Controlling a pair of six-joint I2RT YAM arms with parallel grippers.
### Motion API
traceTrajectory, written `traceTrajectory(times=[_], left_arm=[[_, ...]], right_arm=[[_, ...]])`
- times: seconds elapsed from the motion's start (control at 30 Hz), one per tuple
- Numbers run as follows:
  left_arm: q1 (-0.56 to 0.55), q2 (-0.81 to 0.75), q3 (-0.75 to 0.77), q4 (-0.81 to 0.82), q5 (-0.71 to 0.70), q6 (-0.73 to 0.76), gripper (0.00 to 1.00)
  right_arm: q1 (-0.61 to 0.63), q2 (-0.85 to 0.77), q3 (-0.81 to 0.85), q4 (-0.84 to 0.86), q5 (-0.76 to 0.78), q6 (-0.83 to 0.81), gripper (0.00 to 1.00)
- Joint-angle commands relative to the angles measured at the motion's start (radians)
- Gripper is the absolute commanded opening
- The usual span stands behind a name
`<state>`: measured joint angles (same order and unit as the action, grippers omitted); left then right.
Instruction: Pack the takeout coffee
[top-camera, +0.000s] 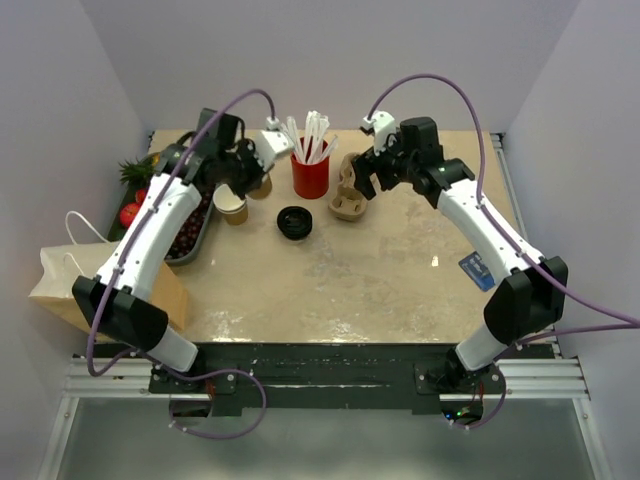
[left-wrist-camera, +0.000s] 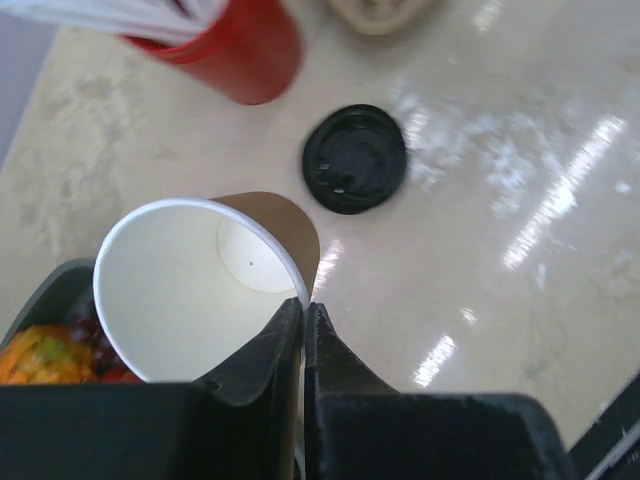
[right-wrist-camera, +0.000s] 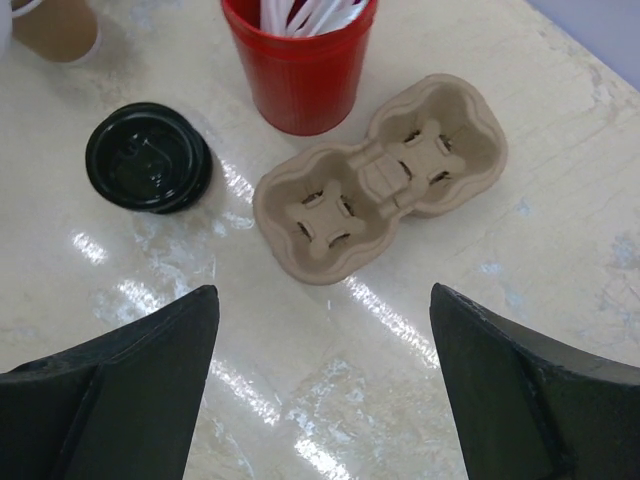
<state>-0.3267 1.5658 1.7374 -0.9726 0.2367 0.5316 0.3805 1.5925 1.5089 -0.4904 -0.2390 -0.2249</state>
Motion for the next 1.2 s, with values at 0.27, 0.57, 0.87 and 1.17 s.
traceTrajectory(times=[0.27,0.57,0.87,1.17], left_arm=[[-0.310,-0.107,-0.323,0.011,0.245,0.277,0.00],[-0.482,-0.052,-0.493,0.219,0.175,0.205,0.00],[-0.514,-0.049,-0.541,0.382,0.050,0.162,0.00],[-0.522,-0.013,-0.572,0.431,0.009,0.153,0.00]], right_arm=[[-0.054,-0.040,0.047,0.024,0.079,0.055,0.89],[-0.065,-0.071,-0.009,0.027,0.090,0.012,0.90],[-0.063,-0.072,-0.018,0.039,0.083,0.013,0.90],[-0.065,-0.074,-0.020,0.041,0.093,0.025,0.91]])
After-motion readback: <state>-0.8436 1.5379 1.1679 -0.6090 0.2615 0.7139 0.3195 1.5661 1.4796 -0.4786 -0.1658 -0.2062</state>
